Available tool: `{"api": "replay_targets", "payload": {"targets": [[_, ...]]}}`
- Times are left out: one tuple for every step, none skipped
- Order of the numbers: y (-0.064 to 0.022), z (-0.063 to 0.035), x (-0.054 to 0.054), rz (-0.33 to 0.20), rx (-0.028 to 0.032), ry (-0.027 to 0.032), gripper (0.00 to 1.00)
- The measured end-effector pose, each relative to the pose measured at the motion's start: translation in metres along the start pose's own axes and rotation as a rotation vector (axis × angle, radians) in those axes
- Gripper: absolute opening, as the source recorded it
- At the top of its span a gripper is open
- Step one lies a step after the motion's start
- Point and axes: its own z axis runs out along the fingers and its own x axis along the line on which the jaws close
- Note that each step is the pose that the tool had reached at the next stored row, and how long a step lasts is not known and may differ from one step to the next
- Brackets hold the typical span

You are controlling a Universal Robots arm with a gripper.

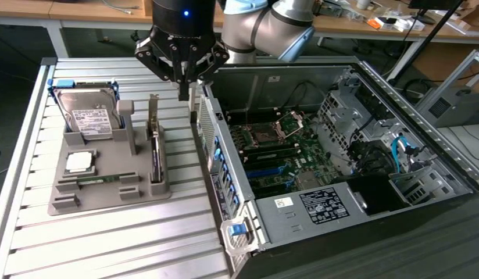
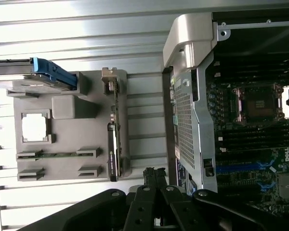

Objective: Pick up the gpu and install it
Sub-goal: 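Reach for the gpu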

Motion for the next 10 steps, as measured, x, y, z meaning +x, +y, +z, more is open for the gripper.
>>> {"api": "replay_targets", "payload": {"targets": [[-0.0001, 0.0, 0.0012, 0.0, -0.0001, 0.0, 0.11], [-0.0002, 0.0, 0.0022, 0.0, 0.0, 0.0, 0.11], [-0.0002, -0.0001, 0.0031, 0.0, 0.0, 0.0, 0.11], [-0.0003, -0.0001, 0.0041, 0.0, -0.0001, 0.0, 0.11], [-0.0004, -0.0001, 0.0051, 0.0, -0.0001, -0.0001, 0.11], [-0.0004, -0.0001, 0.0059, 0.0, 0.0, 0.0, 0.11], [-0.0005, -0.0002, 0.0066, 0.0, 0.0, 0.0, 0.11], [-0.0006, -0.0002, 0.0076, 0.0, -0.0001, 0.0, 0.11], [-0.0007, -0.0002, 0.0085, 0.0, -0.0001, -0.0001, 0.11], [-0.0007, -0.0002, 0.0092, 0.0, -0.0001, -0.0001, 0.11]]}}
